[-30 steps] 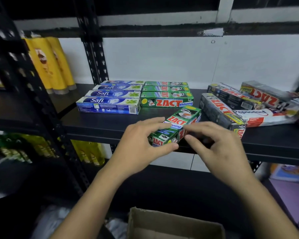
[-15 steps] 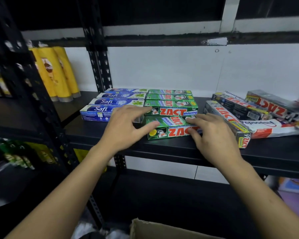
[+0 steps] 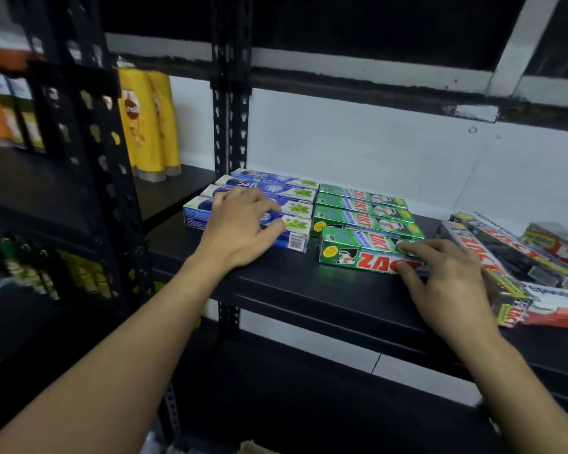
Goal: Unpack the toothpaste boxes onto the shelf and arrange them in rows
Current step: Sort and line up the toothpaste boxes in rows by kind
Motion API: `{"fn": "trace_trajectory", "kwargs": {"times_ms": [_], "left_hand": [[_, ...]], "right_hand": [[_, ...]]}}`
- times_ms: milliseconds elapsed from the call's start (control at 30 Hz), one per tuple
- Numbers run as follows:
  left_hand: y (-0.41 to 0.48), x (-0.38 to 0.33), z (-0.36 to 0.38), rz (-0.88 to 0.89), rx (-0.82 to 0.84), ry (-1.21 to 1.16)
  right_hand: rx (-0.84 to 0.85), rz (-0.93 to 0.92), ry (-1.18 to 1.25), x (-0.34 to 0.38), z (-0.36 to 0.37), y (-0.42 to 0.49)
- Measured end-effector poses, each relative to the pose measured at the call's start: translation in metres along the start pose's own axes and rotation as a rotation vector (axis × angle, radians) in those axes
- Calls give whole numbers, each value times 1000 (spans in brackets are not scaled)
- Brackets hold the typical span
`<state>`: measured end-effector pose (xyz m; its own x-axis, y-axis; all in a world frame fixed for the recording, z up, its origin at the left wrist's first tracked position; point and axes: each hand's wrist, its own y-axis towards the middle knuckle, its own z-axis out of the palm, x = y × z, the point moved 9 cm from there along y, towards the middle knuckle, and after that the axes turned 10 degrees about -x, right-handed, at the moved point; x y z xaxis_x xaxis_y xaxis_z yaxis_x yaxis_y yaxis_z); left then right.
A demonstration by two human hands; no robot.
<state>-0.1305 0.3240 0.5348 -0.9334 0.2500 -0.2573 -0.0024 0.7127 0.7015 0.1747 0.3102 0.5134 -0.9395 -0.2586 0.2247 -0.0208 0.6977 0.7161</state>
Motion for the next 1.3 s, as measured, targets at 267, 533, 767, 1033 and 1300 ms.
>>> {"fn": "trace_trajectory", "kwargs": {"times_ms": [267, 533, 767, 1033, 1300], "left_hand": [[0, 3, 9, -8, 57, -18], [3, 8, 11, -11, 75, -30], [4, 12, 11, -42, 71, -41], [4, 11, 11, -42, 89, -47], [4, 11, 11, -42, 96, -50]], "right_hand": [[77, 30, -8, 7, 15, 7], [131, 151, 69, 3, 11, 5], [162, 131, 49, 2, 15, 5], [172, 109, 43, 2, 16, 4], [159, 104, 43, 4, 13, 3]]}}
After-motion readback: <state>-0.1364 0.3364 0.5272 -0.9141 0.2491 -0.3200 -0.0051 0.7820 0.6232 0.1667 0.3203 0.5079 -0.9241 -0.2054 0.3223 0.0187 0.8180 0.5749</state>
